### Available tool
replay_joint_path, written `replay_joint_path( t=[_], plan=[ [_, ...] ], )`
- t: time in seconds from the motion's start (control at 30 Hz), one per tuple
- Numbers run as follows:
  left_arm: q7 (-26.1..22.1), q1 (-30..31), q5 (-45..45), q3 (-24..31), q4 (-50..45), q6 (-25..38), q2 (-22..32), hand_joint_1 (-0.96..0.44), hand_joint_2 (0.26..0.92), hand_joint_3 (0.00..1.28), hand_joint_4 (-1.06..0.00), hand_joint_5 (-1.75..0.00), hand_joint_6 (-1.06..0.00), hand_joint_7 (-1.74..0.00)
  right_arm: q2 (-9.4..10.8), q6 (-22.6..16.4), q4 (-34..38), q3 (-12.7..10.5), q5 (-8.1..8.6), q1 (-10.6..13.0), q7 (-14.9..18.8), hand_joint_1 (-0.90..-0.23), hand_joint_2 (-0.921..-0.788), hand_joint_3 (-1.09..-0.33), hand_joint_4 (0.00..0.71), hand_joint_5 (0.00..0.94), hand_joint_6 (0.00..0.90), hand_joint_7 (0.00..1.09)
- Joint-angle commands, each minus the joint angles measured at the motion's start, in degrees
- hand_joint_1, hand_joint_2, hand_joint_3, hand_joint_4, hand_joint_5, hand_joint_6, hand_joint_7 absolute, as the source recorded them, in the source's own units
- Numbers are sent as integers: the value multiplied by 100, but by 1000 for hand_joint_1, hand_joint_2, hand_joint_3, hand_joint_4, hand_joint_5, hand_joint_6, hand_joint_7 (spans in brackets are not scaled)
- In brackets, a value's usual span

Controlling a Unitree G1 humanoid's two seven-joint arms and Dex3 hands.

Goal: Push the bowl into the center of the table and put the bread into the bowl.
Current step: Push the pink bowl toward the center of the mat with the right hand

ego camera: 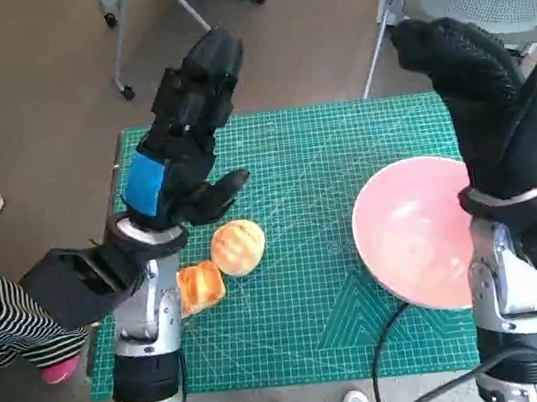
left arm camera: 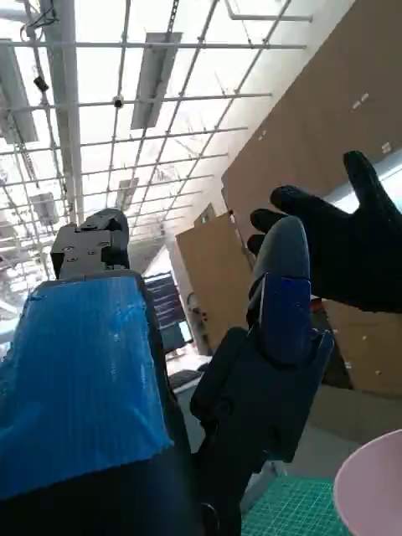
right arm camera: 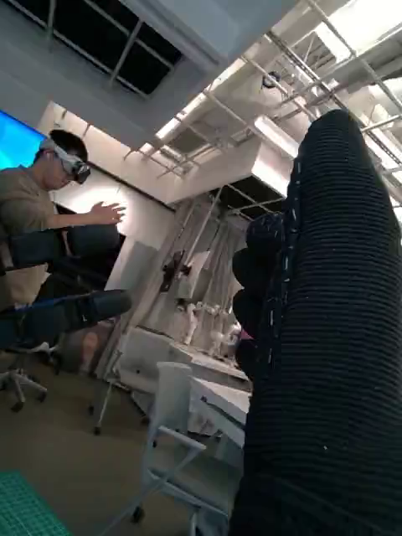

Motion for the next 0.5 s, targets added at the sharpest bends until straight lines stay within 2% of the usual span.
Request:
replay_joint_path(
  t=[0.03,0.5],
  plan=[
    [51,-5,98,-33,-163,40,18,-672,921,327,-38,-4,1,-409,58,63,47,50,-45,167,-36,-667,-921,-664,165,0,35,563],
    [26,15,75,-3,-122,11,24,-660,921,335,-39,-5,1,-410,79,74,137,167,-113,75,-37,-661,-921,-675,170,4,23,570]
  ],
)
